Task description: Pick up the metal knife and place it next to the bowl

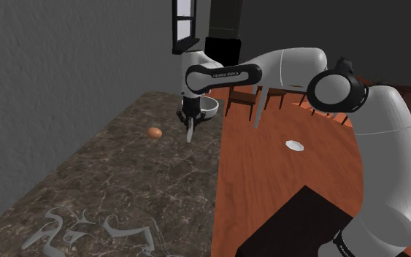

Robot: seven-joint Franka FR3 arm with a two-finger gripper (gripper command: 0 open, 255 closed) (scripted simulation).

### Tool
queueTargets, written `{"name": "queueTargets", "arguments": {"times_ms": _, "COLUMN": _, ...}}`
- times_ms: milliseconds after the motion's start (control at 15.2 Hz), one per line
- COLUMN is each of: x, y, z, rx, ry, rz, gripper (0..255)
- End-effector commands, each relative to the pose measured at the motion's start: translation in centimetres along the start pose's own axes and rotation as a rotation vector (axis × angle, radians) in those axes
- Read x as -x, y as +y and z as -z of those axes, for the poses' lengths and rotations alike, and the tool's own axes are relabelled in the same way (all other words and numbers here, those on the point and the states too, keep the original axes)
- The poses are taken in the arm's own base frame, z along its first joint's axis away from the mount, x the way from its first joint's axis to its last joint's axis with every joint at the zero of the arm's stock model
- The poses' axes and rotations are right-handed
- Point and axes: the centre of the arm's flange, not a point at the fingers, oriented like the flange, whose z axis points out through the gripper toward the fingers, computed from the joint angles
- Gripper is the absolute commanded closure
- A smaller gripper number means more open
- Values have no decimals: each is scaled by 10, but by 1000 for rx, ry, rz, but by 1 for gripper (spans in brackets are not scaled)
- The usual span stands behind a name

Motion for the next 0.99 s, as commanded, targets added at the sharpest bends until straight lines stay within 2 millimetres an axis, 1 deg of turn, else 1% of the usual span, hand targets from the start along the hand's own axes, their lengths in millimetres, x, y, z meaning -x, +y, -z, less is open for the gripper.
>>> {"name": "queueTargets", "arguments": {"times_ms": 0, "x": -2, "y": 0, "z": -10, "rx": 0, "ry": 0, "rz": 0, "gripper": 255}}
{"name": "queueTargets", "arguments": {"times_ms": 330, "x": -3, "y": 0, "z": -37, "rx": 0, "ry": 0, "rz": 0, "gripper": 255}}
{"name": "queueTargets", "arguments": {"times_ms": 858, "x": -3, "y": 0, "z": -37, "rx": 0, "ry": 0, "rz": 0, "gripper": 255}}
{"name": "queueTargets", "arguments": {"times_ms": 924, "x": -3, "y": 0, "z": -37, "rx": 0, "ry": 0, "rz": 0, "gripper": 0}}
